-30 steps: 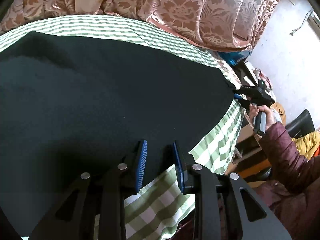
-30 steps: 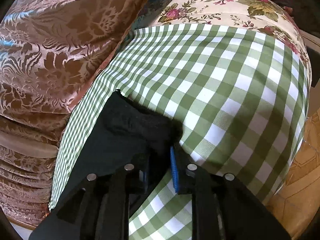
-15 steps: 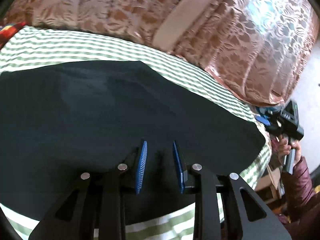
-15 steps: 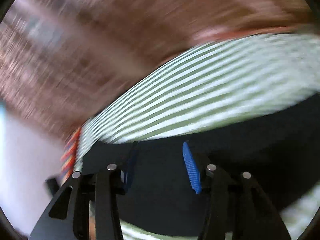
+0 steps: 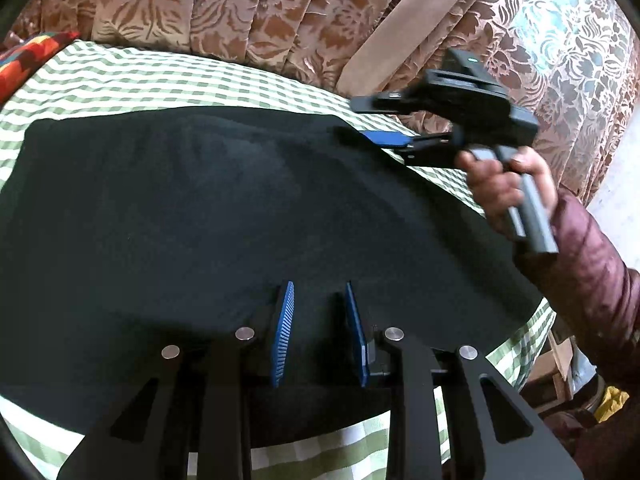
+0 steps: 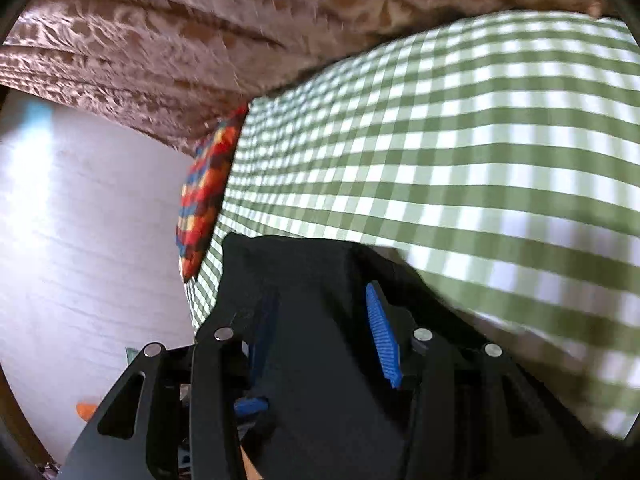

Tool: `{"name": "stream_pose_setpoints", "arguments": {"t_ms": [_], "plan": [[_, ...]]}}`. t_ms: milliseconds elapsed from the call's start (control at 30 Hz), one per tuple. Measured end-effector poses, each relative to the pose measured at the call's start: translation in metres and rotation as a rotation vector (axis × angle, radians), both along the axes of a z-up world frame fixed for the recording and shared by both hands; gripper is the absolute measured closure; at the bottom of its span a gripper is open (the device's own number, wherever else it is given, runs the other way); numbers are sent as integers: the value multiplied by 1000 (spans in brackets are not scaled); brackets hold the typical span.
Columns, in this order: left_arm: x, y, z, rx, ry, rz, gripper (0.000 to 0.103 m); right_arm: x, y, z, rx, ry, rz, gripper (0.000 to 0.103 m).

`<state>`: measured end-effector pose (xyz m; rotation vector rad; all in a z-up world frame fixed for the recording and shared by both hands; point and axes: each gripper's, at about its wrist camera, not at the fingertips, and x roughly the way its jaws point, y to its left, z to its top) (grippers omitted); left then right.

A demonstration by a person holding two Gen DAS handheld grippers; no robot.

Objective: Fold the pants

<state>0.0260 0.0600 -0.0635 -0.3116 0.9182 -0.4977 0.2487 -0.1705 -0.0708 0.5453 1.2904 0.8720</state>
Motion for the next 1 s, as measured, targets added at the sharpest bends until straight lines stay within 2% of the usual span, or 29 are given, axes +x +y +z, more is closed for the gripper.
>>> {"name": "stream_pose_setpoints", "arguments": {"t_ms": [33, 67, 100, 167, 233, 300, 333, 433, 533, 567, 633, 667, 833, 1000], "plan": [[0, 0, 0, -4, -1, 0, 78, 3, 7, -2, -7, -2, 19, 74], [0, 1, 0, -5, -2, 0, 78, 3, 13, 0, -23, -25, 36, 88], [-1, 2, 0, 0, -1, 4, 78, -1, 16, 4, -37, -56, 50, 95], [-1, 2, 0, 12, 6, 12, 78, -10, 19, 17, -59, -143, 71, 98], [-1, 5, -4, 20, 27, 25, 77, -13, 14, 28, -74, -224, 38, 99], [-1, 7, -9, 16, 52, 52, 78, -6, 8, 24, -124, -243, -29, 99], [0, 5, -10, 27, 50, 59, 78, -1, 14, 12, -206, -245, -37, 99], [-2, -5, -7, 113, 35, 69, 78, -1, 34, -18, -363, -260, 6, 99], [-3, -12, 1, 198, 19, 98, 78, -6, 35, -15, -384, -281, -28, 98], [-4, -12, 3, 221, 15, 115, 78, -8, 35, -11, -389, -293, -31, 93], [-6, -13, 9, 261, -15, 156, 78, -16, 29, 3, -408, -329, -56, 62], [-8, -13, 13, 291, -35, 177, 78, -20, 27, 11, -413, -350, -81, 41], [-11, 0, 17, 351, -64, 260, 78, -56, 7, 52, -339, -425, -160, 41], [-13, 19, 18, 398, -58, 347, 78, -104, 9, 53, -325, -435, -97, 41]]}}
